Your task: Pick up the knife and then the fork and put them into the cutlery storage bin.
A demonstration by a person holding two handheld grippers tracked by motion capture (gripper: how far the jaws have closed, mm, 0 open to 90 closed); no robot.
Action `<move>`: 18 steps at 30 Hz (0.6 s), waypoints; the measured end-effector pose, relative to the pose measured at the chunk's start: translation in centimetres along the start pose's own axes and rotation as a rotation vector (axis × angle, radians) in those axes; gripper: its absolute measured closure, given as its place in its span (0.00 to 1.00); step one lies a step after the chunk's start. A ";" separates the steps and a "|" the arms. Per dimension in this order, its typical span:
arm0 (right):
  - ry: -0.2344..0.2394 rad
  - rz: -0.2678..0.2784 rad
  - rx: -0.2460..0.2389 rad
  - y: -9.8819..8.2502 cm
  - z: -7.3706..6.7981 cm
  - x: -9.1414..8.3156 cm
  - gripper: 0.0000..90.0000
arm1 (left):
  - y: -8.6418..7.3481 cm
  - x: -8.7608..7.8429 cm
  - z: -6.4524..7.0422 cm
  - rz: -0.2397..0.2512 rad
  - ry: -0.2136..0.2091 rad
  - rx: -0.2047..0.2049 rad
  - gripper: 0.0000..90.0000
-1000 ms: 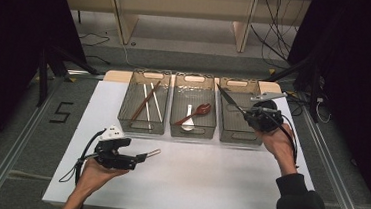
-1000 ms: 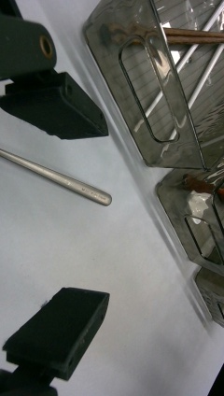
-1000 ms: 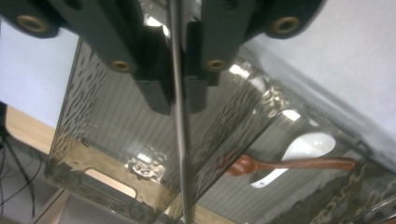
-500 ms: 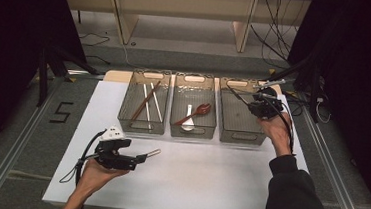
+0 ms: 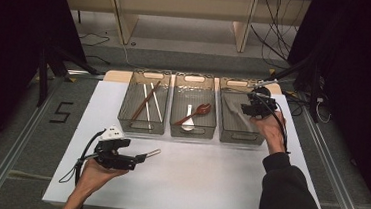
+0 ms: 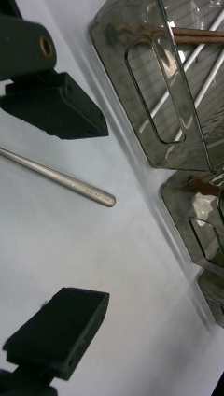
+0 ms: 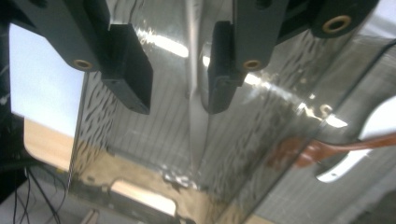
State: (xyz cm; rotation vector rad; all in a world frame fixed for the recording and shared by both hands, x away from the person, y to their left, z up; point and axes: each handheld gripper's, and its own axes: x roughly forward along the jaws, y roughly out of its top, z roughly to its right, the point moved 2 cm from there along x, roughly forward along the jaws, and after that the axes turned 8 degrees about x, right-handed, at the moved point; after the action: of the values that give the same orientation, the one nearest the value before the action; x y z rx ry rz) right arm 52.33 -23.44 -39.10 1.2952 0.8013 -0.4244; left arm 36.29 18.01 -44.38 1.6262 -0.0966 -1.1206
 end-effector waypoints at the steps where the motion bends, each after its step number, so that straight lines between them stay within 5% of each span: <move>1: 0.011 0.019 -0.004 0.1 0.0 -0.4 0.64 | 0.0 0.0 0.0 -0.001 -0.001 -0.002 0.18; 8: 0.065 0.046 0.035 -0.6 0.4 -2.2 0.44 | 0.0 0.0 -0.2 -0.012 0.000 -0.001 0.18; 18: 0.203 0.077 0.022 -3.2 -1.2 -5.0 0.35 | 0.1 0.1 -0.6 -0.061 0.000 0.009 0.18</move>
State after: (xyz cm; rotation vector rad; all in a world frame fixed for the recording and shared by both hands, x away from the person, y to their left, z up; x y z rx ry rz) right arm 46.44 -23.90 -37.71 1.3998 0.9146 -0.2432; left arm 36.79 18.33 -44.40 1.6468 -0.0519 -1.1679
